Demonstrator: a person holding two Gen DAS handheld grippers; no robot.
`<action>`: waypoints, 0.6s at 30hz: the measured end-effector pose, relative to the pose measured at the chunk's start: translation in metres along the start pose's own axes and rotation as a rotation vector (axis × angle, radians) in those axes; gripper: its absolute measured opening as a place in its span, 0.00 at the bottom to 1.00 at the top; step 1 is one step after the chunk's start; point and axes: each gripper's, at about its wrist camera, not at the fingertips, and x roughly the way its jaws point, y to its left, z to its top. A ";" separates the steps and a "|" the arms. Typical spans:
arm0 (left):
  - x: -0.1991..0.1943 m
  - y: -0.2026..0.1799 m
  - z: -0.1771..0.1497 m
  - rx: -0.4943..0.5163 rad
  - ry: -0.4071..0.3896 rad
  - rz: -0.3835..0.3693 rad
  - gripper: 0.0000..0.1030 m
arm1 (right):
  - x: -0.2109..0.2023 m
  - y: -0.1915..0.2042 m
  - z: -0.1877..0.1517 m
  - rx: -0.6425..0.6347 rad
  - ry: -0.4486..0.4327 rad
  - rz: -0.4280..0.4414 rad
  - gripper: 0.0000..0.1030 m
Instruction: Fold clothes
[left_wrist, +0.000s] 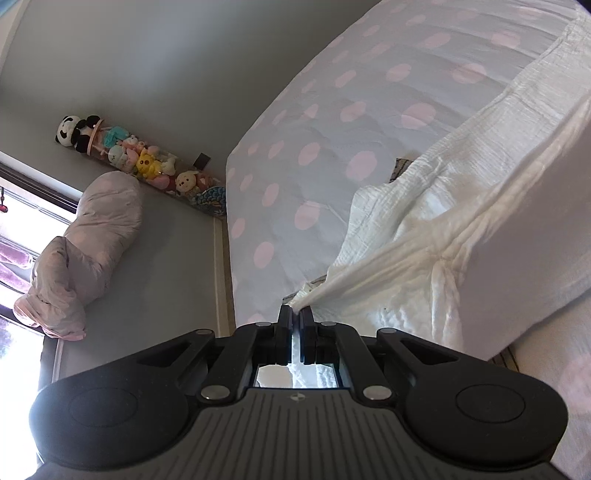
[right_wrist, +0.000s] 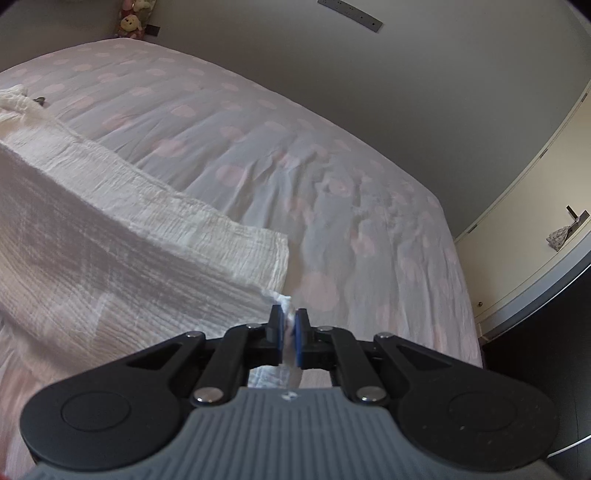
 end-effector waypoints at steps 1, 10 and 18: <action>0.008 0.000 0.007 -0.001 0.007 0.008 0.02 | 0.011 -0.001 0.009 0.002 -0.003 -0.008 0.07; 0.093 -0.012 0.068 0.029 0.085 0.007 0.02 | 0.124 -0.003 0.077 -0.009 0.032 -0.023 0.07; 0.172 -0.042 0.096 0.028 0.140 -0.022 0.02 | 0.232 0.018 0.085 -0.002 0.144 -0.023 0.07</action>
